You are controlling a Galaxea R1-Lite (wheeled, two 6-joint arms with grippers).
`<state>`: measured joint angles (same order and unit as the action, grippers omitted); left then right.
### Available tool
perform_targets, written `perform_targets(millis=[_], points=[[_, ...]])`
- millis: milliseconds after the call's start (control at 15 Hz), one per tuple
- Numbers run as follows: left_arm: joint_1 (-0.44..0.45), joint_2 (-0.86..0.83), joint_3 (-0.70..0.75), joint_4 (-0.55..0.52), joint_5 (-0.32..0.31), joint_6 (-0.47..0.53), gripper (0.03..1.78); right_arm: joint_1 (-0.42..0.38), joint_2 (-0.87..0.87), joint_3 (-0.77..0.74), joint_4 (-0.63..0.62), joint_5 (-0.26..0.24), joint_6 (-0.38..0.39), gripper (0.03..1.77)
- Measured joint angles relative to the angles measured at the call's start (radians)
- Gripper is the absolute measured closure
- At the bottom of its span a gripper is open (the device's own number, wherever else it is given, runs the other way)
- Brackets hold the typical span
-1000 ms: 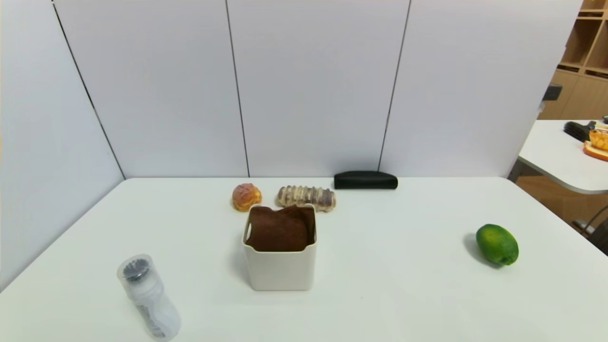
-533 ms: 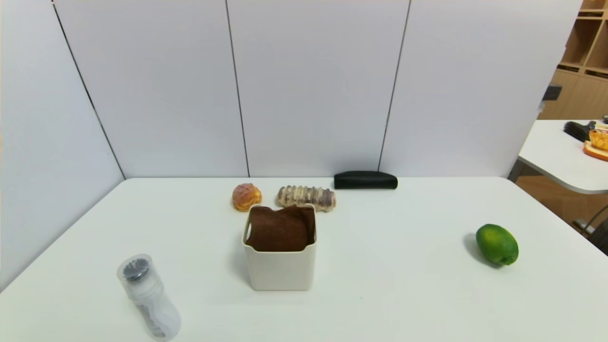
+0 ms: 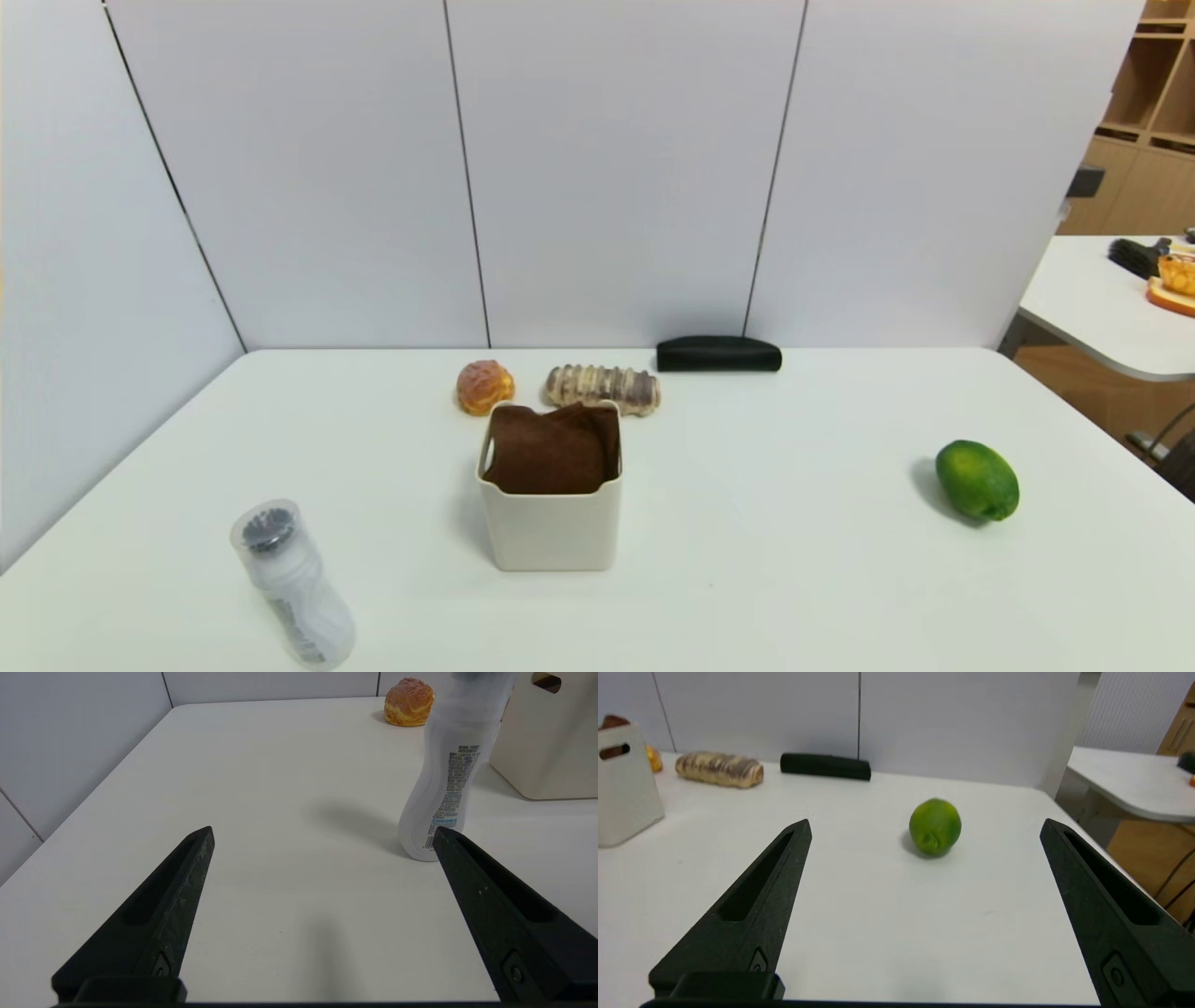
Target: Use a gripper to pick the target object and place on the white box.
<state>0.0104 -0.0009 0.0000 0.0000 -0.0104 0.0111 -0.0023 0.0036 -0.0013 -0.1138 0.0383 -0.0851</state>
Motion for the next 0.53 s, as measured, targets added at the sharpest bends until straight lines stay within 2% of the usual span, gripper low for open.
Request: perform_targets(millis=[200,533], points=[[0.0,0.0,0.0,0.0,0.0,0.001,0.12,0.0,-0.005,0.001,0.113,-0.011,0.029,0.1],[0.0,0.0,0.0,0.0,0.0,0.001,0.12,0.0,-0.006,0.001,0.114,-0.014,0.037,0.1]])
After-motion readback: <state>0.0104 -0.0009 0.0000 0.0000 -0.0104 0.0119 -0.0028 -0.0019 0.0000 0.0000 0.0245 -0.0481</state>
